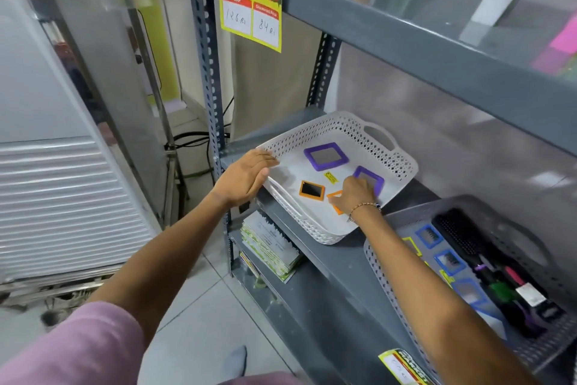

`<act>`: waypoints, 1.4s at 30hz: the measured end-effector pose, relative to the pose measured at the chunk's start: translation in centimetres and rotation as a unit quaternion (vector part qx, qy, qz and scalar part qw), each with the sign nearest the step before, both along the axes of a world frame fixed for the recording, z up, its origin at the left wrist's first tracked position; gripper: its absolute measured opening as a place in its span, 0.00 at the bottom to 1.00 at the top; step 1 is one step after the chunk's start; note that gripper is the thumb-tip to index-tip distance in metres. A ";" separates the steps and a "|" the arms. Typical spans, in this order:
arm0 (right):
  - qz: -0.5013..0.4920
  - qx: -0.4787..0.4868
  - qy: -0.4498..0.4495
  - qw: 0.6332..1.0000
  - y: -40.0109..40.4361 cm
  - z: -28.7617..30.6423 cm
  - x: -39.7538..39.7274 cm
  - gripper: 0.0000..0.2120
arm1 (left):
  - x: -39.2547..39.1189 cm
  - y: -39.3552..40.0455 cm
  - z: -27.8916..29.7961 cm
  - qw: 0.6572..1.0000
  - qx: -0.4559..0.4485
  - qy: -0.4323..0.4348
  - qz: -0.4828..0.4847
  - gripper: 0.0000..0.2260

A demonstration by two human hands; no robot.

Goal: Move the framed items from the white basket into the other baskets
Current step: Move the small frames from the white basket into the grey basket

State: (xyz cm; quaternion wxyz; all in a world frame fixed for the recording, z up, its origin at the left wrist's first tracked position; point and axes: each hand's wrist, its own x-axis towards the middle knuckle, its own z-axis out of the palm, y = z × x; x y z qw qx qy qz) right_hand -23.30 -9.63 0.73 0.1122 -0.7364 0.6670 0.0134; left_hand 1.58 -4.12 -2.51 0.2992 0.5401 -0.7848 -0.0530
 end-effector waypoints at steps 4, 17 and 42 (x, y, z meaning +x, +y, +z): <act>0.024 -0.017 0.052 0.998 0.8 0.1 0.3 0.14 | -0.2 0.0 -0.3 1.000 0.002 0.010 0.006 0.25; -0.062 -0.135 -0.217 0.965 3.1 3.3 -3.7 0.12 | -1.4 1.3 2.3 1.000 0.002 0.018 0.015 0.23; -0.386 -0.013 -0.341 0.857 15.8 0.2 -22.4 0.02 | -23.0 8.0 0.8 0.974 -0.053 0.024 -0.217 0.17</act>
